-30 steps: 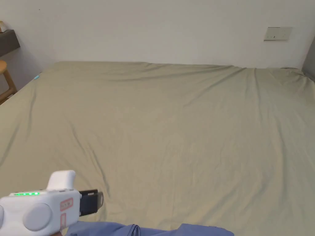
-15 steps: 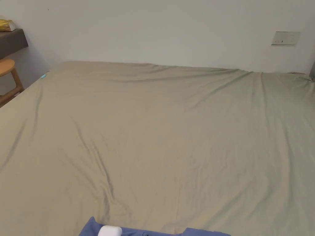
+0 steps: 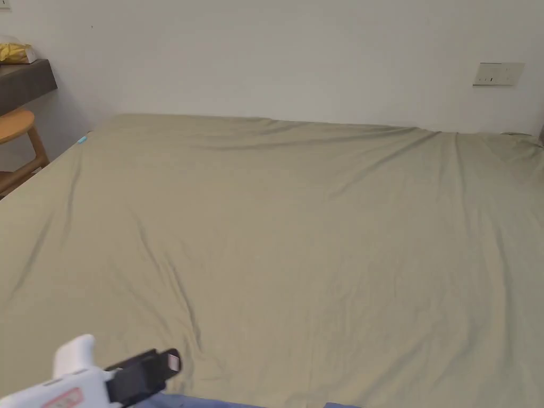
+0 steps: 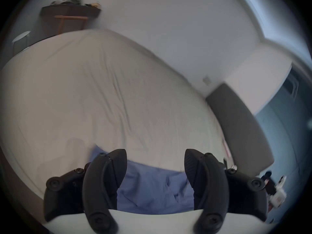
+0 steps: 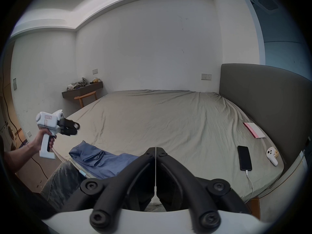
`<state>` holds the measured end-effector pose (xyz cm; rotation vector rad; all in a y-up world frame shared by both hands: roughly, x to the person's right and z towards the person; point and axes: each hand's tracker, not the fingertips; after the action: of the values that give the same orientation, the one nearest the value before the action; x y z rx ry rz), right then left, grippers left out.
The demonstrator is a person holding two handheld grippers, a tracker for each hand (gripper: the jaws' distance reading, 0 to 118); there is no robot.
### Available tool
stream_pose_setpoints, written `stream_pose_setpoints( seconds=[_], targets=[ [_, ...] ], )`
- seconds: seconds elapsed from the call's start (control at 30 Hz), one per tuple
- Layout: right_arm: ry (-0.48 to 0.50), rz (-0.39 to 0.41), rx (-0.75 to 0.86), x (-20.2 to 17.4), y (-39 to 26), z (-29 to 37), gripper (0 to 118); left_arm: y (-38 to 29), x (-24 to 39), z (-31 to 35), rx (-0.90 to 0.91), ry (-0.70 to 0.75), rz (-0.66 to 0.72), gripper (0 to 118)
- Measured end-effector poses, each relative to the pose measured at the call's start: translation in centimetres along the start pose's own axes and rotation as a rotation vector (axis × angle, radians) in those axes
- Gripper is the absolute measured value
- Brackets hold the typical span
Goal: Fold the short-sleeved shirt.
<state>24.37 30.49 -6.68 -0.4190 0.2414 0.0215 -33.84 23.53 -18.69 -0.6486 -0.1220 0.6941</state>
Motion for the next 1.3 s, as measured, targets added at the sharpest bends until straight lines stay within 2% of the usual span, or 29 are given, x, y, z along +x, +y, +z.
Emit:
stream_pose_setpoints(
  seconds=[0.07, 0.1, 0.17, 0.27, 0.3, 0.33, 0.37, 0.4, 0.43, 0.5, 0.57, 0.63, 0.67, 0.73, 0.77, 0.83, 0.87, 0.9, 0.93, 1.0, 1.07, 1.17, 1.23, 1.3],
  targets=[
    [-0.005, -0.01, -0.001, 0.3, -0.1, -0.1, 2, 1.7, -2.8, 1.0, -0.039, -0.012, 0.073, 73],
    [-0.005, -0.018, -0.004, 0.4, -0.2, -0.2, 2, 2.0, -4.2, 1.2, -0.059, -0.047, 0.107, 68],
    [-0.006, -0.032, -0.006, 0.4, -0.2, -0.4, 2, 2.4, -6.3, 0.8, -0.123, -0.07, 0.112, 47],
    [-0.001, -0.025, -0.014, 0.1, -0.1, -0.6, 2, 1.9, -8.3, -2.0, -0.27, 0.007, 0.036, 47],
    [0.001, -0.014, -0.016, -0.2, 0.1, -0.8, 2, 1.6, -9.4, -3.2, -0.324, -0.005, 0.061, 47],
    [0.005, -0.006, -0.022, -0.3, 0.3, -0.9, 2, 1.2, -10.3, -4.2, -0.358, -0.029, 0.113, 51],
    [0.006, 0.003, -0.027, -0.5, 0.4, -1.0, 2, 0.7, -11.6, -5.4, -0.405, -0.074, 0.177, 68],
    [0.005, 0.011, -0.031, -0.6, 0.5, -1.1, 2, 0.2, -12.5, -6.5, -0.481, -0.125, 0.239, 96],
    [0.005, 0.019, -0.034, -0.8, 0.7, -1.0, 2, -0.3, -13.0, -7.3, -0.524, -0.169, 0.276, 104],
    [0.004, 0.034, -0.036, -1.0, 0.9, -1.0, 2, -0.2, -12.8, -6.5, -0.421, -0.306, 0.26, 111],
    [0.005, 0.036, -0.037, -1.0, 1.0, -1.0, 2, -0.2, -13.2, -7.2, -0.472, -0.391, 0.364, 111],
    [0.008, 0.029, -0.044, -1.0, 1.1, -1.4, 2, -1.5, -13.1, -9.2, -0.558, -0.399, 0.457, 111],
    [0.008, 0.029, -0.049, -1.1, 1.2, -1.6, 2, -1.8, -12.8, -9.9, -0.603, -0.351, 0.43, 111],
    [0.006, 0.043, -0.057, -1.4, 1.2, -1.6, 2, -1.4, -11.5, -9.0, -0.523, -0.398, 0.309, 110],
    [0.009, 0.049, -0.058, -1.5, 1.2, -1.6, 2, -1.4, -10.7, -8.7, -0.533, -0.33, 0.273, 101],
    [0.018, 0.058, -0.057, -1.7, 1.3, -1.6, 2, -0.8, -10.8, -8.7, -0.562, -0.193, 0.17, 16],
    [0.022, 0.059, -0.055, -1.8, 1.3, -1.7, 2, -1.1, -9.8, -8.6, -0.553, -0.011, 0.006, 17],
    [0.024, 0.058, -0.057, -1.9, 1.3, -1.9, 2, -1.7, -9.8, -8.4, -0.524, -0.033, -0.03, 17],
    [0.026, 0.055, -0.059, -2.0, 1.3, -2.0, 2, -1.8, -10.4, -8.0, -0.517, -0.135, 0.036, 17],
    [0.027, 0.055, -0.065, -2.0, 1.2, -2.2, 2, -1.7, -10.0, -8.1, -0.509, -0.054, 0.106, 17],
    [0.026, 0.07, -0.064, -2.4, 1.3, -2.2, 2, -2.0, -10.2, -7.9, -0.478, -0.043, 0.092, 17],
    [0.033, 0.085, -0.057, -2.7, 1.6, -2.1, 2, -1.4, -9.1, -7.1, -0.459, 0.027, -0.005, 16],
    [0.032, 0.089, -0.05, -2.6, 1.7, -1.9, 2, -0.8, -8.8, -6.3, -0.448, 0.107, -0.009, 15],
    [0.025, 0.081, -0.038, -2.5, 1.8, -1.9, 2, 0.1, -9.3, -5.2, -0.434, 0.087, 0.024, 15]
  ],
)
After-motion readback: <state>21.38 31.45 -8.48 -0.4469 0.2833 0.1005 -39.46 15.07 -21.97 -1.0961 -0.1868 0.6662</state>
